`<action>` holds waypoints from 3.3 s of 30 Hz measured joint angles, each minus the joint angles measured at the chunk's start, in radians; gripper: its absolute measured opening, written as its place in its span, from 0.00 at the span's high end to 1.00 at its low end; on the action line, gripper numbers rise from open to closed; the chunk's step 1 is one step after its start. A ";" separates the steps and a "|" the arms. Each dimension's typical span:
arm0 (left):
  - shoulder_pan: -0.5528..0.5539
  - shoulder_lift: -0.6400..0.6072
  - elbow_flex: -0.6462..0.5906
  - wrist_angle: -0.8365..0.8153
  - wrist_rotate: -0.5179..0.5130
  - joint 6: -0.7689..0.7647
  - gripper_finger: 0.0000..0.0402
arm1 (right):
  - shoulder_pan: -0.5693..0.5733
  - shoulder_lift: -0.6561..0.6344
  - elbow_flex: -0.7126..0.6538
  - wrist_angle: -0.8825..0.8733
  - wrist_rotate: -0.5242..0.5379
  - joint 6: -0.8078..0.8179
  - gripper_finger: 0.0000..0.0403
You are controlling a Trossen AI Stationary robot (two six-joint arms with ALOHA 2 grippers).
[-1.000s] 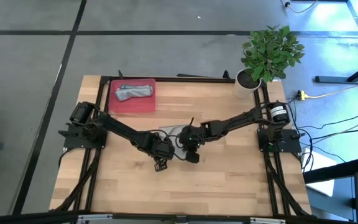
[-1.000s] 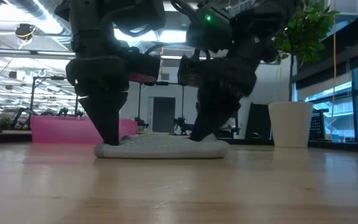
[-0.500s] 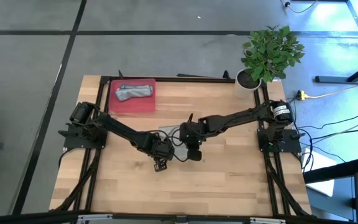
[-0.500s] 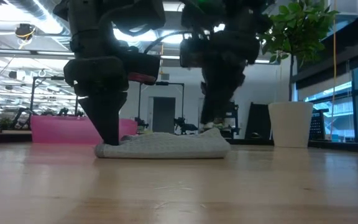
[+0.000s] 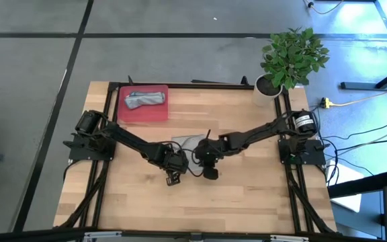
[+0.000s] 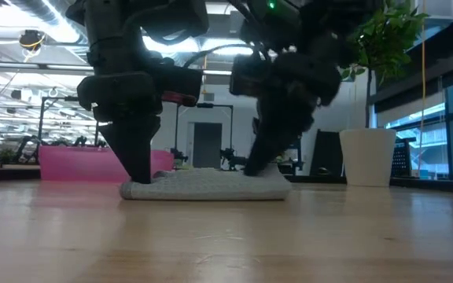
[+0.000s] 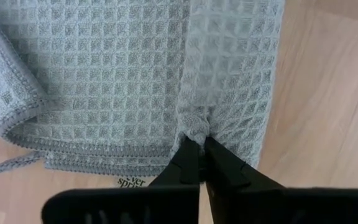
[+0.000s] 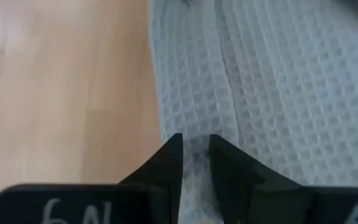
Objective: Roll microfiber towels into tight, uniform cylinder then place into a basket
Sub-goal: Roll the gray towel
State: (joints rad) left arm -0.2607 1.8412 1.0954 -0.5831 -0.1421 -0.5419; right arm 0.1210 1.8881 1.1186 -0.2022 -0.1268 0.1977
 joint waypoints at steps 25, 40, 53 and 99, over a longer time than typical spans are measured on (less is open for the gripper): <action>0.001 -0.011 -0.002 -0.004 -0.016 0.044 0.81 | -0.009 0.000 -0.093 0.101 0.029 0.003 0.80; -0.094 -0.176 -0.002 -0.028 -0.108 0.247 0.81 | -0.009 0.000 -0.094 0.101 0.032 0.003 0.80; -0.191 -0.001 -0.001 0.110 -0.278 0.342 0.81 | -0.009 0.001 -0.094 0.101 0.032 0.005 0.80; -0.134 0.099 0.009 0.060 -0.217 0.183 1.00 | 0.125 -0.086 -0.069 -0.047 0.029 -0.086 0.80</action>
State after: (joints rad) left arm -0.3946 1.9404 1.1046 -0.5228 -0.3588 -0.3592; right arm 0.2457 1.8017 1.0500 -0.2490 -0.0977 0.1113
